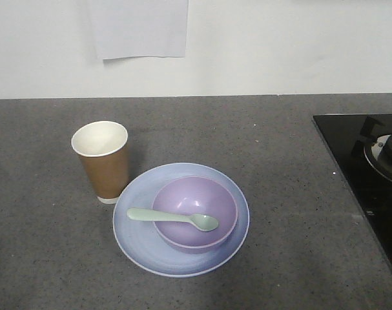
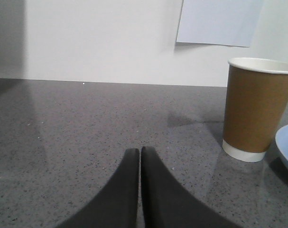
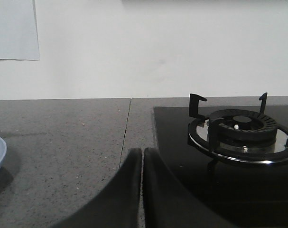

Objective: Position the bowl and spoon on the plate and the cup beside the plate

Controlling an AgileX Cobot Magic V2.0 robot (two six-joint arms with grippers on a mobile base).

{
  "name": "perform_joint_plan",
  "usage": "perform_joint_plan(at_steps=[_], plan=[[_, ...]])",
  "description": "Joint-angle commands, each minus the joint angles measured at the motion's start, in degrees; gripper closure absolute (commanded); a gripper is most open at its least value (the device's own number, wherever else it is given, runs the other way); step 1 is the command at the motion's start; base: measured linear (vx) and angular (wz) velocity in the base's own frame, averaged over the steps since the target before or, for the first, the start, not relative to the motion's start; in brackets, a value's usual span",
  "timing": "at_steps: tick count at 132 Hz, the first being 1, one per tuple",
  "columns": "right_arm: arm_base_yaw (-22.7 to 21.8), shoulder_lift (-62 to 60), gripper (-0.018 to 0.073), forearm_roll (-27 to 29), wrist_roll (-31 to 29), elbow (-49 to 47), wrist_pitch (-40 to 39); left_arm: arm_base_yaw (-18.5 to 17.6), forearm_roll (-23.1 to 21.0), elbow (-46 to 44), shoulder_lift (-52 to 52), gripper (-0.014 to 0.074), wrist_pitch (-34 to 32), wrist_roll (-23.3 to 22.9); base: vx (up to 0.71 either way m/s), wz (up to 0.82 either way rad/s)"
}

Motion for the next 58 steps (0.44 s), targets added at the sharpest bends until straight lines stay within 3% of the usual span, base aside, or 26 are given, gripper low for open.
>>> perform_joint_plan(at_steps=[1,58], plan=[[-0.2,-0.2,0.0561,0.0,-0.1,0.4,-4.2,0.1,-0.4,0.6,-0.9,0.0603,-3.9,-0.6,0.0,0.0],[-0.2,-0.2,0.0561,0.0,-0.2,0.4,-4.2,0.1,-0.4,0.6,-0.9,0.0603,-3.9,-0.6,0.0,0.0]])
